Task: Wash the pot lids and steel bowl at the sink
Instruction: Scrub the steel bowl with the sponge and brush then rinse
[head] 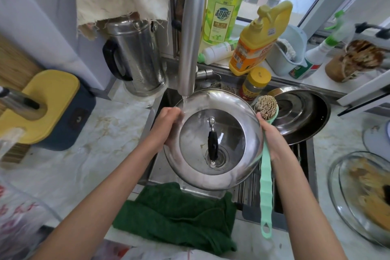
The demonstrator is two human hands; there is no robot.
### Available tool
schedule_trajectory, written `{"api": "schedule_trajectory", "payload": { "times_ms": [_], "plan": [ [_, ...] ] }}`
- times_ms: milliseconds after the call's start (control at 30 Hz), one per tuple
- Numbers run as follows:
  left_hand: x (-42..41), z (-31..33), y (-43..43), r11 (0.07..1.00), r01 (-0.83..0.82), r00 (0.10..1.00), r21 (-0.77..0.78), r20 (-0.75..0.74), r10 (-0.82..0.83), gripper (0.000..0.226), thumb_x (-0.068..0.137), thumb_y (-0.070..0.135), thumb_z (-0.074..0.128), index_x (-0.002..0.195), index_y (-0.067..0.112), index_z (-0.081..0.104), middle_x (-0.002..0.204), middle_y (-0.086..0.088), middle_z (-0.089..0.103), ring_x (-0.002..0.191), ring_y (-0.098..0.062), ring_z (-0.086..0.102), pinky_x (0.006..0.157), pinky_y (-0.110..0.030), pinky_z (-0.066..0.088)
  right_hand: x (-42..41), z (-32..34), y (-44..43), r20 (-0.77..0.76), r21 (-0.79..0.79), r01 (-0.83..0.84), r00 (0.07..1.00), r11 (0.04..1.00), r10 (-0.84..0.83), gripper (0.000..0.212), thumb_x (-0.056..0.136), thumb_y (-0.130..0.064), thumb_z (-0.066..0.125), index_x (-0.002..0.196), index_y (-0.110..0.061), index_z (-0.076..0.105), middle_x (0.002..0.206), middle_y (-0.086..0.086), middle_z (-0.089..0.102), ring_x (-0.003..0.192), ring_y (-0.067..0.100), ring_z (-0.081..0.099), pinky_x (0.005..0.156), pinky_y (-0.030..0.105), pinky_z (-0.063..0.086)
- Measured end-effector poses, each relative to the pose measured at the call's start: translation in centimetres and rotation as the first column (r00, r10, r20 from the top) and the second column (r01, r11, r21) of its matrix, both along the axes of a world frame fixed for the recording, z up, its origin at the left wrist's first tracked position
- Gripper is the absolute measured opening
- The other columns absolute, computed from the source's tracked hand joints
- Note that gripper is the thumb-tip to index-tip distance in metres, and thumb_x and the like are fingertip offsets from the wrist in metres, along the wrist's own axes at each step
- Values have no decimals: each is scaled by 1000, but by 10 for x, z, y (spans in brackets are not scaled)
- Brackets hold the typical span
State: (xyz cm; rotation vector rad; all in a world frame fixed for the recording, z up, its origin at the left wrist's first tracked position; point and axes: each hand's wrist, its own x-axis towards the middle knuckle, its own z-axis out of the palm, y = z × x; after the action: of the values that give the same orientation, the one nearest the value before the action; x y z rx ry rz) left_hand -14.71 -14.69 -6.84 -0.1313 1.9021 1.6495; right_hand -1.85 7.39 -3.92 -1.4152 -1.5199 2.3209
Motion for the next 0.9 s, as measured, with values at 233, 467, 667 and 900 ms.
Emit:
{"api": "schedule_trajectory", "payload": {
  "times_ms": [233,467,667,900],
  "plan": [
    [27,-16,16,874,-54,648,-482,-683,-337,48,102,31,23,148,24,33,146,-7,43,130,-15,40,102,-32,37,6,-12,-17,14,-53,115,993,992,-114,35,96,-41,52,113,-11,62,93,9,72,75,22,71,58,31,56],
    [0,-19,19,953,104,716,-285,-643,-270,41,105,24,32,143,14,44,145,0,47,133,-6,39,113,-26,31,18,-18,-24,8,-65,235,972,970,-235,33,95,-42,53,110,-15,64,102,9,71,94,27,67,91,45,53],
    [41,-36,17,868,257,318,-425,-811,-492,53,98,10,37,150,16,29,157,4,27,147,-13,20,118,-52,16,28,-25,-20,5,-96,330,943,939,-331,44,95,-47,50,119,-13,64,111,10,70,103,27,65,96,44,49],
    [24,-12,37,942,161,812,-293,-504,-295,68,90,58,49,148,25,35,153,2,36,141,-11,30,114,-35,27,39,-22,-16,-23,-141,315,947,939,-321,39,97,-46,46,115,-16,65,104,9,70,95,28,66,81,40,53]
  ]
}}
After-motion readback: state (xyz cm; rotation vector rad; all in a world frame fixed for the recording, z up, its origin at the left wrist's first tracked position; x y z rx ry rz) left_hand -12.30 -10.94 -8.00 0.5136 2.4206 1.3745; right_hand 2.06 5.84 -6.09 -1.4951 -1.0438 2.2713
